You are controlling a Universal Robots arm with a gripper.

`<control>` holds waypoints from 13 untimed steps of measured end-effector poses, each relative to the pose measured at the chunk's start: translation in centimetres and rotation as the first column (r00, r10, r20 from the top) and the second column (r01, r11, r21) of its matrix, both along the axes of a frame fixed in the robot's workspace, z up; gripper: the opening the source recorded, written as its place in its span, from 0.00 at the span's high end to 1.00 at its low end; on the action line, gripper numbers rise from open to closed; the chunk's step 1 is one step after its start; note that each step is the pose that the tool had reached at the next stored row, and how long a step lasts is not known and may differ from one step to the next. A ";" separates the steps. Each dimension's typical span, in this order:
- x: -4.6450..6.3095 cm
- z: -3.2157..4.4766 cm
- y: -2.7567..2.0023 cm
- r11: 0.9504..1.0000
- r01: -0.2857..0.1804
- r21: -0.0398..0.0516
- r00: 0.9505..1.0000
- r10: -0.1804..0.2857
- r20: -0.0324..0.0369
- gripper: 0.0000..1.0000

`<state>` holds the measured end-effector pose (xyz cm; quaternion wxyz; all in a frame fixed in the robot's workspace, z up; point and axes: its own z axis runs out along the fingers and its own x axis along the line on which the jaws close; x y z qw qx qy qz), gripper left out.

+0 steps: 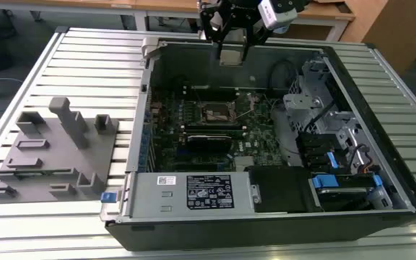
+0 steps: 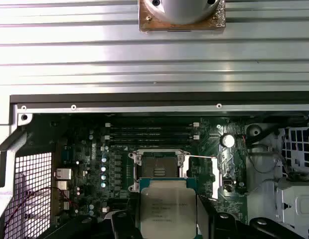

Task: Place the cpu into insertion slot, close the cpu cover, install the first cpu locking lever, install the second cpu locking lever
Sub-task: 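Place the cpu into insertion slot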

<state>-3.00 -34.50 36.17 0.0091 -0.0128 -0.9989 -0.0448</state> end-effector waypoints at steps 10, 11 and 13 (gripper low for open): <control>0.0 -0.01 0.00 1.000 0.000 0.000 1.000 0.000 0.000 0.46; 0.0 -0.03 0.00 1.000 0.000 0.000 1.000 0.000 0.000 0.46; 0.0 -0.14 0.00 1.000 0.000 0.000 1.000 0.000 0.000 0.46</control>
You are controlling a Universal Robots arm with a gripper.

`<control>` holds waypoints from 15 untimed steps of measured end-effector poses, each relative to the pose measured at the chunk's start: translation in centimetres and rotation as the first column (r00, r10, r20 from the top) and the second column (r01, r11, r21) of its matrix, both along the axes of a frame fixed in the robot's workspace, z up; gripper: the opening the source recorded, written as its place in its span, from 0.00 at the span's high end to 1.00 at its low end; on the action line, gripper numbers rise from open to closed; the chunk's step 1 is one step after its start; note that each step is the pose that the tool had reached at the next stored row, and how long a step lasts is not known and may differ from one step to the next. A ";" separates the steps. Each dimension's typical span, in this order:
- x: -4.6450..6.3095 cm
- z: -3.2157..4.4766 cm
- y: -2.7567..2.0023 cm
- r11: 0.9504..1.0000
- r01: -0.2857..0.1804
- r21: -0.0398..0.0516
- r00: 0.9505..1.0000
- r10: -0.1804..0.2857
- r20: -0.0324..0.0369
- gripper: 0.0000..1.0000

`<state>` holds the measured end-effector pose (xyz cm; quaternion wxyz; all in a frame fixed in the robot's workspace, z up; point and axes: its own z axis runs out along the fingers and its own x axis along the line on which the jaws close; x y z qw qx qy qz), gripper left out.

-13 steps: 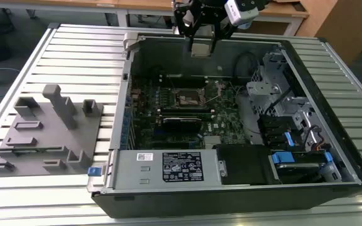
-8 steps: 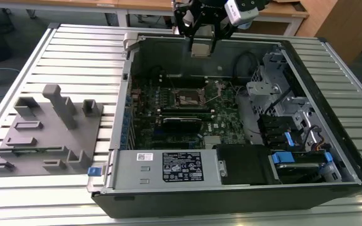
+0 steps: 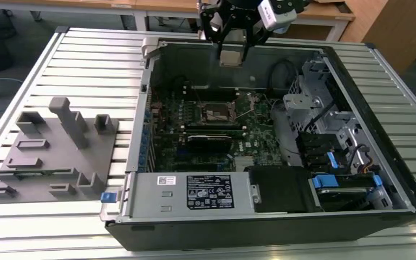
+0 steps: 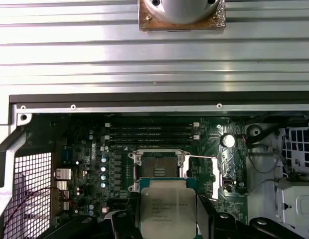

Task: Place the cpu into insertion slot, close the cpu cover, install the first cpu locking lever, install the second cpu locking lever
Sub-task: 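Place the cpu into insertion slot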

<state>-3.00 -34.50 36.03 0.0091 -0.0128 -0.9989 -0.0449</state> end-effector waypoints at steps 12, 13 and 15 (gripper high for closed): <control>0.0 -0.80 0.00 1.000 0.000 0.000 1.000 0.000 0.000 0.46; 0.0 -0.80 0.00 1.000 0.000 0.000 1.000 0.000 0.000 0.46; 0.0 -0.81 0.00 1.000 0.000 0.000 1.000 0.000 0.000 0.46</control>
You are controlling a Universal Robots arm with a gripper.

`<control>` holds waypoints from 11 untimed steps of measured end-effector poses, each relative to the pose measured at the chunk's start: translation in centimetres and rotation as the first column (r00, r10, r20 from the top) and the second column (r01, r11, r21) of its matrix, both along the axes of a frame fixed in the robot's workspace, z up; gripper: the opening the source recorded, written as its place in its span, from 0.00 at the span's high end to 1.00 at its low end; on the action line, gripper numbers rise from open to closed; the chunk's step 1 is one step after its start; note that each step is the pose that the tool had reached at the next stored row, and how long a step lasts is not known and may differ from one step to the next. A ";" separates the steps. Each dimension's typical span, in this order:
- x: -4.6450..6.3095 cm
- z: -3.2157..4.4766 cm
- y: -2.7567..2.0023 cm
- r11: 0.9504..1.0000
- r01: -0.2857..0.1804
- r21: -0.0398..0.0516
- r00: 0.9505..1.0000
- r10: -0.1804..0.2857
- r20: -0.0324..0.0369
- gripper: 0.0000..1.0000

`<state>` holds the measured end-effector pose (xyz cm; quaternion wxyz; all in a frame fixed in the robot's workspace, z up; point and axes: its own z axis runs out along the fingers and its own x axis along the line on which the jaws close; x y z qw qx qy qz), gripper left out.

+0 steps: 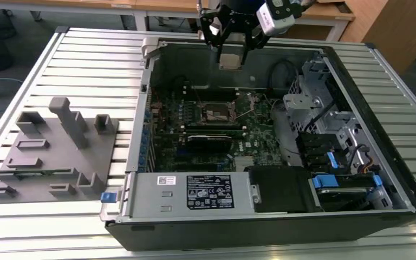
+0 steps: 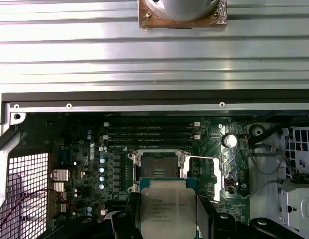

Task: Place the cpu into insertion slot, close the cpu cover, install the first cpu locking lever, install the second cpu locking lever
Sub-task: 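Place the cpu into insertion slot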

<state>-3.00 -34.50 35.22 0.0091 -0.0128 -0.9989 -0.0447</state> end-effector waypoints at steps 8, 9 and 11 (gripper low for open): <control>0.0 -0.64 0.00 1.000 0.000 0.000 1.000 0.000 0.000 0.46; 0.0 -0.72 0.00 1.000 0.000 0.000 1.000 0.000 0.000 0.46; 0.0 -0.90 0.00 1.000 0.000 0.000 1.000 0.000 0.000 0.46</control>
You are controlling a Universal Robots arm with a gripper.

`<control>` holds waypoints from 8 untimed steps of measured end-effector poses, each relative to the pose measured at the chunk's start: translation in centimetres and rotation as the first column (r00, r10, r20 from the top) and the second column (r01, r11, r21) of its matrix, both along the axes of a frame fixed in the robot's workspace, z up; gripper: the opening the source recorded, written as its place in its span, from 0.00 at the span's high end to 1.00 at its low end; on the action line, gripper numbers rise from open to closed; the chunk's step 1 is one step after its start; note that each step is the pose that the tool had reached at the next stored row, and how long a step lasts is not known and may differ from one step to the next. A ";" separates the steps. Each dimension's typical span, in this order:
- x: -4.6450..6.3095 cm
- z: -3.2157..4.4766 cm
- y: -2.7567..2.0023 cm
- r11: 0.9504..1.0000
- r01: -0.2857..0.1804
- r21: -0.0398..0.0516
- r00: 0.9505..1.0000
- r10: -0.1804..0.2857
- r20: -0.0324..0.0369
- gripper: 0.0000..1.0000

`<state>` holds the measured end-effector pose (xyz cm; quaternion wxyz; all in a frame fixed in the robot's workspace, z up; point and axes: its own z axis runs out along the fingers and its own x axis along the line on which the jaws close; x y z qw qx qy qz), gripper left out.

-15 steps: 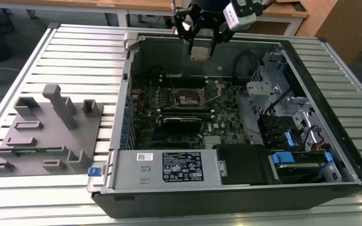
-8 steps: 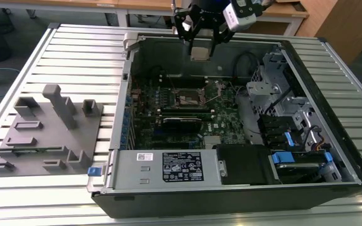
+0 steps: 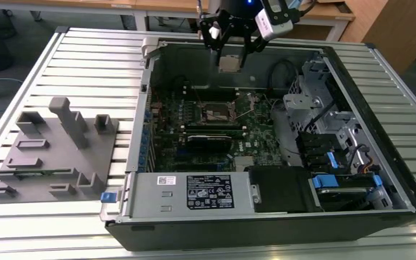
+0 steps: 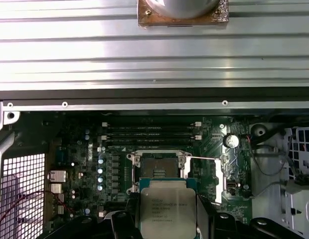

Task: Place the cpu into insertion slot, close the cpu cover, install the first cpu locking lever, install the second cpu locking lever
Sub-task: 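Place the cpu into insertion slot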

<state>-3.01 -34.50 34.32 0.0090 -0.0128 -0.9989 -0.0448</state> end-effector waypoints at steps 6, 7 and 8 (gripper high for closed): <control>0.0 -0.27 0.00 1.000 0.000 0.000 1.000 0.000 0.000 0.46; 0.0 -0.28 0.00 1.000 0.000 0.000 1.000 0.000 0.000 0.46; 0.0 -0.28 0.00 1.000 0.000 0.000 1.000 0.000 0.000 0.46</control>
